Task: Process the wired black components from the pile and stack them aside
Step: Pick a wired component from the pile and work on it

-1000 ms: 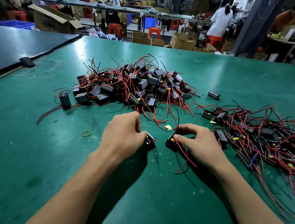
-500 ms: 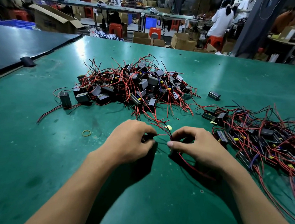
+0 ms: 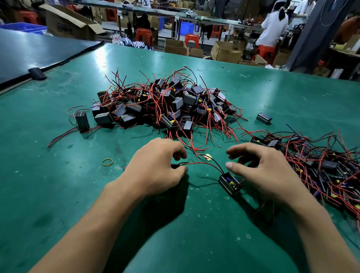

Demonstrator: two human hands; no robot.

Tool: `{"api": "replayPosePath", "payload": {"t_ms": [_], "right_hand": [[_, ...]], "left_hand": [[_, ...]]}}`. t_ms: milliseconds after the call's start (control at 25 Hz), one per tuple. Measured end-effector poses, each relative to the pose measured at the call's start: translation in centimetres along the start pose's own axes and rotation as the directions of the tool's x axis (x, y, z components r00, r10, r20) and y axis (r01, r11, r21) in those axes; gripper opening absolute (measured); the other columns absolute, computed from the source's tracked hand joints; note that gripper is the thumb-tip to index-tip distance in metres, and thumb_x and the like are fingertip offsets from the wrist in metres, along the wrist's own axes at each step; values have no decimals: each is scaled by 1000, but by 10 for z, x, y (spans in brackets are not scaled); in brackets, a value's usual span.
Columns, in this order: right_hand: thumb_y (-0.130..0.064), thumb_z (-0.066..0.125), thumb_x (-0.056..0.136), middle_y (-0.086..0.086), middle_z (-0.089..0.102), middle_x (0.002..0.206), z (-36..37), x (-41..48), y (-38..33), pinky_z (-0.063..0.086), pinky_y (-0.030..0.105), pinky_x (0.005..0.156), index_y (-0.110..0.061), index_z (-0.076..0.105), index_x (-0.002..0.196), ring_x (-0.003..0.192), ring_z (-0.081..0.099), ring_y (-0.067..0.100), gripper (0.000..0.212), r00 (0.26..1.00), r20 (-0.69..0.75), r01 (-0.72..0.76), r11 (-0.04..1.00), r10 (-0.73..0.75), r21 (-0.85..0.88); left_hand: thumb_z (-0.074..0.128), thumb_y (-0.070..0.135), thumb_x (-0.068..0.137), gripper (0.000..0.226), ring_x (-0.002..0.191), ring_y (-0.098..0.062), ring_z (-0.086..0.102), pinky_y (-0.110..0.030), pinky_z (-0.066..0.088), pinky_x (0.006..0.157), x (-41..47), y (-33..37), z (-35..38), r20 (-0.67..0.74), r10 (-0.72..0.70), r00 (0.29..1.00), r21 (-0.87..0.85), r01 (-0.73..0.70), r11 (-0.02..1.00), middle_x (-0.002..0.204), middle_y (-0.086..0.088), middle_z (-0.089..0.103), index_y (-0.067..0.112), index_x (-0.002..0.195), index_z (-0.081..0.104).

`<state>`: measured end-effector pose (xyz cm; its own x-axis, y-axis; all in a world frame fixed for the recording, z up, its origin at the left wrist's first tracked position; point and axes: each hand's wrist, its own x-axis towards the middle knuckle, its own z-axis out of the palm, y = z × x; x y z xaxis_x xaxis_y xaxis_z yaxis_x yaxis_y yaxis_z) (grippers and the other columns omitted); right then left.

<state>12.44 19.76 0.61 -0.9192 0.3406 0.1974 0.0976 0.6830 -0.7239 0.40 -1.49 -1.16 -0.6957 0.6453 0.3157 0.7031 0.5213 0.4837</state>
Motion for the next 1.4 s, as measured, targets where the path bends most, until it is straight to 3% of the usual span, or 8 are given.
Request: {"api": "replayPosePath", "payload": {"t_ms": [80, 200, 360, 440, 600, 800, 1200, 1400], "right_hand": [[-18, 82, 81, -13, 72, 81, 12, -3, -12, 49, 13, 64, -26, 75, 94, 67, 64, 5, 16, 981, -111, 165, 986, -160, 32], [-16, 81, 82, -15, 67, 90, 41, -5, -17, 42, 9, 70, -23, 74, 97, 72, 59, 3, 18, 947, -82, 302, 948, -310, -96], [-20, 74, 88, -10, 68, 103, 59, -3, -3, 45, 19, 82, -21, 74, 107, 82, 54, -7, 19, 962, -103, 232, 957, -252, -172], [-25, 73, 89, -14, 70, 97, 61, -2, 1, 45, 21, 77, -24, 74, 102, 76, 56, -3, 13, 970, -129, 185, 970, -205, -156], [-28, 74, 88, -20, 68, 78, 64, -2, 1, 36, 7, 64, -29, 74, 88, 67, 57, -6, 1, 972, -208, 101, 994, -107, -40], [-26, 74, 88, -30, 65, 69, 64, -1, -1, 37, 8, 61, -27, 73, 83, 62, 56, -6, 6, 968, -243, 67, 997, -54, 48], [-28, 68, 93, -8, 73, 76, 55, 2, 1, 50, 21, 72, -25, 71, 85, 75, 67, 10, 9, 974, -221, -3, 979, 49, 204], [-27, 68, 93, -13, 72, 72, 57, 0, -1, 45, 15, 59, -26, 72, 84, 64, 62, 5, 9, 982, -190, 37, 992, -12, 125]], "left_hand": [[75, 30, 80, 19, 85, -13, 51, -32, 45, 75, 0, 3, 2, -29, 35, 999, -35, -36, 999, 85, 11, 58, 23, 90, 60], [74, 22, 80, 18, 82, -17, 51, -35, 45, 73, 0, 5, 7, -30, 54, 998, -31, -55, 998, 82, 9, 54, 20, 88, 58], [68, 15, 82, 11, 85, -20, 54, -37, 47, 74, -3, 7, 15, -59, 59, 996, -19, -61, 998, 88, 5, 58, 18, 91, 62], [67, 16, 83, 11, 85, -21, 55, -38, 48, 73, -4, 8, 17, -85, 51, 995, -31, -54, 998, 88, 5, 60, 20, 91, 61], [70, 17, 82, 11, 81, -22, 55, -40, 48, 72, -3, 7, 19, -119, 45, 992, -60, -53, 997, 85, 5, 58, 19, 85, 59], [71, 18, 83, 12, 76, -21, 56, -40, 49, 69, -3, 7, 21, -139, 68, 988, -111, -83, 990, 79, 8, 59, 17, 82, 59], [61, 11, 82, 11, 76, -22, 55, -40, 49, 68, -3, 3, 21, -181, 72, 981, -65, -85, 994, 83, 8, 58, 20, 85, 55], [60, 8, 83, 13, 78, -20, 57, -38, 50, 69, -2, 2, 20, -176, 74, 982, -116, -95, 989, 87, 7, 64, 20, 90, 60]]}}
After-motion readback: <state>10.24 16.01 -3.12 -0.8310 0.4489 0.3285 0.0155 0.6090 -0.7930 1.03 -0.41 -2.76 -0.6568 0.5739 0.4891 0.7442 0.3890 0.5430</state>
